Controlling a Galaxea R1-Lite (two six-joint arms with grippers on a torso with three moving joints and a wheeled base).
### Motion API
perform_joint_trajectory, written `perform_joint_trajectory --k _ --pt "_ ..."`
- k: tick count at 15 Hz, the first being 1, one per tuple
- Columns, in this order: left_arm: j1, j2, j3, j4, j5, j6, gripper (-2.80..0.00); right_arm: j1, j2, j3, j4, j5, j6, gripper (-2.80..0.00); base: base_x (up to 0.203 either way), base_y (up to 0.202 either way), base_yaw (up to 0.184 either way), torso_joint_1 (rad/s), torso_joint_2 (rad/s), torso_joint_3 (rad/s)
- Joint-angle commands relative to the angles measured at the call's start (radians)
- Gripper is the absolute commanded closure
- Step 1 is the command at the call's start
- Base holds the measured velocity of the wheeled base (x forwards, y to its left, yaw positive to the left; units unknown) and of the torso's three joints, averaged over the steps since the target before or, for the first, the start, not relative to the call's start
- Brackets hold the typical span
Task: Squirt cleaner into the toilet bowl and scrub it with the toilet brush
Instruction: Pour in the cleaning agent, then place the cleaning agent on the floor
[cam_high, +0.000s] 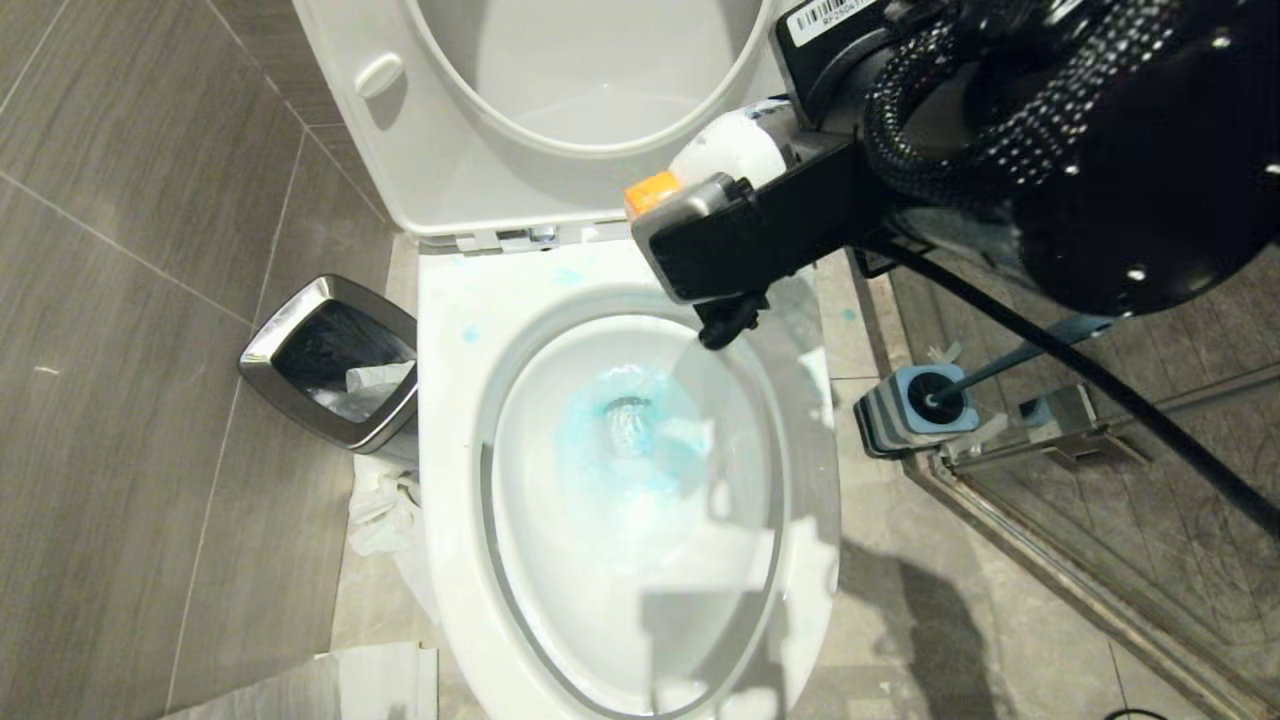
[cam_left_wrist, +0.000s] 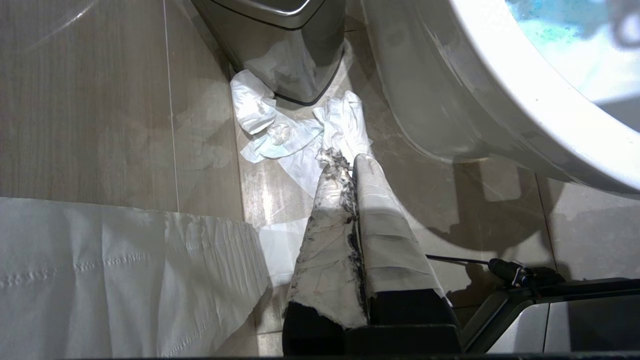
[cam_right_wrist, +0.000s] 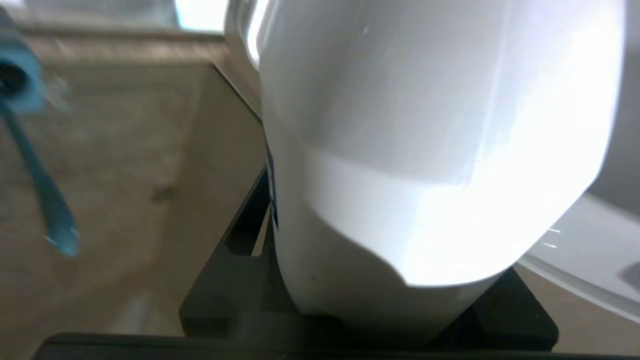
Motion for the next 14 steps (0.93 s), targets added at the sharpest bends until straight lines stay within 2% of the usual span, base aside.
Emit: perform_joint_trajectory --k 1,3,4,5,8,12,14 --pt "0.000 0.002 0.000 0.000 0.001 0.000 0.00 -0.003 0.024 -0.117 0.207 0.039 0.206 0.00 0.000 0.000 0.000 0.000 0.00 0.000" --pt "0.000 0.002 0.000 0.000 0.001 0.000 0.00 -0.006 0.026 -0.143 0.300 0.108 0.379 0.00 0.000 0.000 0.000 0.000 0.00 0.000" --pt "0.000 0.002 0.000 0.000 0.001 0.002 0.00 -0.010 0.013 -0.142 0.343 0.168 0.436 0.00 0.000 0.000 0.000 0.000 0.00 0.000" --pt "0.000 0.002 0.000 0.000 0.001 0.002 0.00 -0.017 0.007 -0.141 0.384 0.216 0.532 0.00 0.000 0.000 0.000 0.000 0.00 0.000" --pt "0.000 0.002 0.000 0.000 0.001 0.002 0.00 -0.023 0.003 -0.147 0.526 0.311 0.923 0.00 0.000 0.000 0.000 0.000 0.00 0.000" --pt "0.000 0.002 0.000 0.000 0.001 0.003 0.00 -0.026 0.000 -0.153 0.550 0.435 1.362 0.00 0.000 0.000 0.000 0.000 0.00 0.000" --pt "0.000 0.002 0.000 0.000 0.001 0.003 0.00 -0.041 -0.017 -0.153 0.542 0.450 1.482 0.00 0.000 0.000 0.000 0.000 0.00 0.000"
